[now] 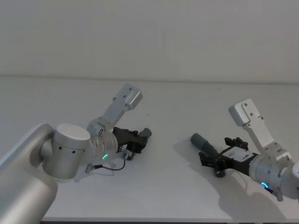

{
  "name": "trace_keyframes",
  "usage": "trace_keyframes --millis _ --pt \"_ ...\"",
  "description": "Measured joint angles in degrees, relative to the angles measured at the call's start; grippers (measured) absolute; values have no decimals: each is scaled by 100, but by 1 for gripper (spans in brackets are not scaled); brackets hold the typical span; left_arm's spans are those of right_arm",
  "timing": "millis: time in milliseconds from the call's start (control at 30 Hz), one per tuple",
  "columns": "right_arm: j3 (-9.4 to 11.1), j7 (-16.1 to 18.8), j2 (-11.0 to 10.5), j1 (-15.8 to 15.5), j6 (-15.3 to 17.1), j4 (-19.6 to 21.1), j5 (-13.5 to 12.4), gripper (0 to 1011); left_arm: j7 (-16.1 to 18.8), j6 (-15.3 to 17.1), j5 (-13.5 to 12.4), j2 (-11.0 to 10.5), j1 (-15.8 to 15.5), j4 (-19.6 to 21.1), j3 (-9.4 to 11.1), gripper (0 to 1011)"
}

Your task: Use both hands to pick up one end of the pipe from the table, align the ends, and insert them.

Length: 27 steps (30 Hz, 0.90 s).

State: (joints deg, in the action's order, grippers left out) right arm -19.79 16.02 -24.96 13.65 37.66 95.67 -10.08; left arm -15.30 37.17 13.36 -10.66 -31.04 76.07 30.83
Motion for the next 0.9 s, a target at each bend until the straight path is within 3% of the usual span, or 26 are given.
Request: trace_keyframes --millis 900 --pt "-32 165 245 163 394 -204 -14 1001 0 0 0 0 0 0 0 323"
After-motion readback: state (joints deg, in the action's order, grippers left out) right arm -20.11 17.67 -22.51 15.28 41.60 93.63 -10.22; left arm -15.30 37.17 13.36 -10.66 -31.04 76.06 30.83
